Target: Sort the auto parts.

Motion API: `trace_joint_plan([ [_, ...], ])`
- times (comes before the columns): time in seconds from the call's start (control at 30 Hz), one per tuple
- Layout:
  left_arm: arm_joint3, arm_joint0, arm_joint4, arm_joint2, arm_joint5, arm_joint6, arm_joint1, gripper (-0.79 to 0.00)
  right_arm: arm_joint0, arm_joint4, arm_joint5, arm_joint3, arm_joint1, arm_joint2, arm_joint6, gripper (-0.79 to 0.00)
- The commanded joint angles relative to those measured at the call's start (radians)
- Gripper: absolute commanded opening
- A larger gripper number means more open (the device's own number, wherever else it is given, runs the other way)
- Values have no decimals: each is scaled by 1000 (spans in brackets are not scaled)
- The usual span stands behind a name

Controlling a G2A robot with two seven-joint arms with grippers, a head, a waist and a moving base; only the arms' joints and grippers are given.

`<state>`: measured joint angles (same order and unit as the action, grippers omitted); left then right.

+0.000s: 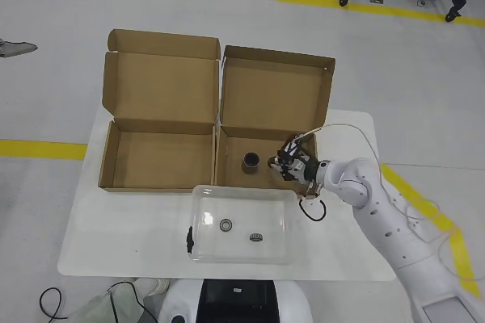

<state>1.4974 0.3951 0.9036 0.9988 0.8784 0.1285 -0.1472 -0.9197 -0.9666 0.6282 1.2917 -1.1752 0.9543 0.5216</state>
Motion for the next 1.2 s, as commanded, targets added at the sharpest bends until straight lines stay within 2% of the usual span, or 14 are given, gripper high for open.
trace_joint_plan([
  [0.0, 0, 0, 0, 0, 0, 0, 0, 0, 18, 4, -14, -21, -7, -18, 17, -785],
  [0.47, 0, 0, 0, 0, 0, 0, 0, 0, 113, 28, -65, -134, -48, -111, 115, -785],
  [0.5, 0, 0, 0, 0, 0, 0, 0, 0, 117, 26, -69, -138, -51, -117, 120, -739],
  [0.53, 0, 0, 0, 0, 0, 0, 0, 0, 122, 25, -72, -141, -53, -122, 122, -591],
  [0.63, 0, 0, 0, 0, 0, 0, 0, 0, 134, 15, -84, -150, -60, -137, 133, -336],
  [0.67, 0, 0, 0, 0, 0, 0, 0, 0, 137, 16, -86, -154, -62, -141, 134, -209],
  [0.7, 0, 0, 0, 0, 0, 0, 0, 0, 141, 12, -87, -157, -65, -146, 138, -151],
  [0.77, 0, 0, 0, 0, 0, 0, 0, 0, 147, 10, -90, -160, -69, -152, 136, -86],
  [0.83, 0, 0, 0, 0, 0, 0, 0, 0, 151, 1, -92, -158, -71, -157, 134, -62],
  [1.17, 0, 0, 0, 0, 0, 0, 0, 0, 116, -40, -77, -47, -54, -118, 136, -18],
])
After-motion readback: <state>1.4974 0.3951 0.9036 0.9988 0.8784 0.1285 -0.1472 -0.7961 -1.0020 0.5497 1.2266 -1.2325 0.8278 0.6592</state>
